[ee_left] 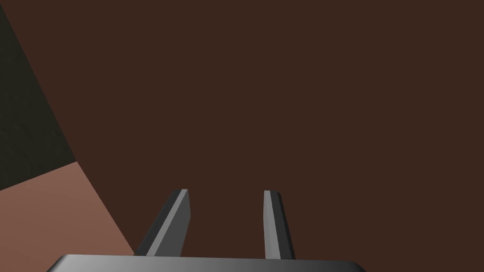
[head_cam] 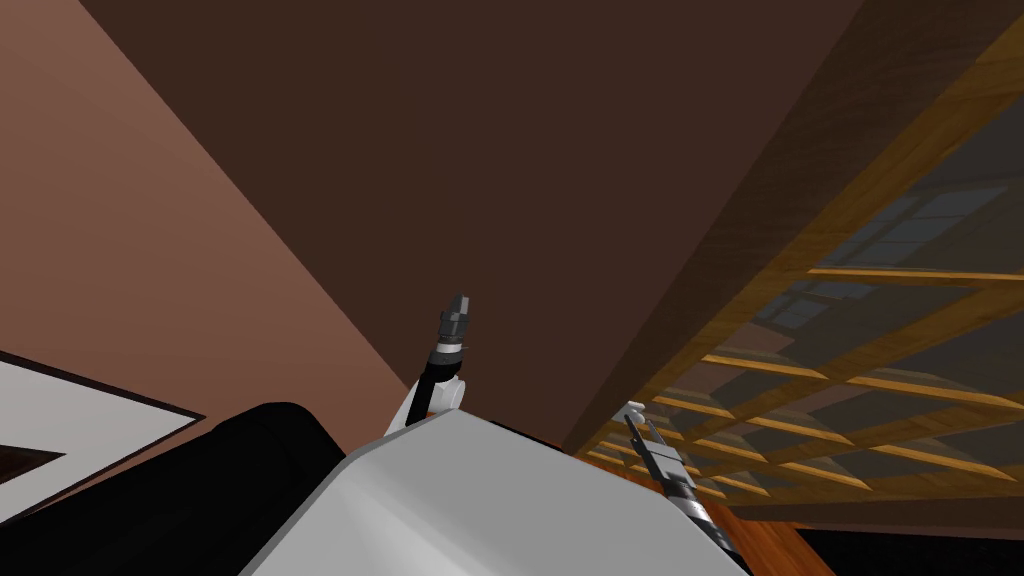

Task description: Pull the door open

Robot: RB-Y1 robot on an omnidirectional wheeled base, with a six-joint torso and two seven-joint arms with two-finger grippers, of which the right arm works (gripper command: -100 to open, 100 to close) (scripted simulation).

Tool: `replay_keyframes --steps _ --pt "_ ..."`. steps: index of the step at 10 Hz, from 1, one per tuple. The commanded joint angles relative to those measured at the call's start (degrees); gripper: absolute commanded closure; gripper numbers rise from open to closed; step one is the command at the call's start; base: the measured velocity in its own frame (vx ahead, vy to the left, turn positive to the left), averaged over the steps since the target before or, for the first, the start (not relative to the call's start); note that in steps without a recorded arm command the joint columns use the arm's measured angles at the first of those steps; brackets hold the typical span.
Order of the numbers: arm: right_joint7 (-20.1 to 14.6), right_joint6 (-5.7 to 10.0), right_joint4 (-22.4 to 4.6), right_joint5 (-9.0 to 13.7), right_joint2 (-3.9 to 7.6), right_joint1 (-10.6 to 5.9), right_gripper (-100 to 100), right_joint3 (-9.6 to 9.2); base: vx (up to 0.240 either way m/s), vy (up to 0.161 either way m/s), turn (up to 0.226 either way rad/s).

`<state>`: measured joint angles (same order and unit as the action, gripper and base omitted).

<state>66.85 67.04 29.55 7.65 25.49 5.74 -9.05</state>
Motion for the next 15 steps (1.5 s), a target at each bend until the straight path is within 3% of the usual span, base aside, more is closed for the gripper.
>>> replay_keyframes --steps 1,5,15 --pt "0.0 0.02 0.0 0.0 0.03 -0.12 100 0.04 -0.019 -0.002 0.007" --pt "0.0 0.02 0.0 0.0 0.03 -0.12 100 0.04 -0.002 0.000 0.000" --pt "-11.7 -1.16 0.6 2.4 -0.60 -0.58 100 0.13 -0.050 -0.024 0.060"
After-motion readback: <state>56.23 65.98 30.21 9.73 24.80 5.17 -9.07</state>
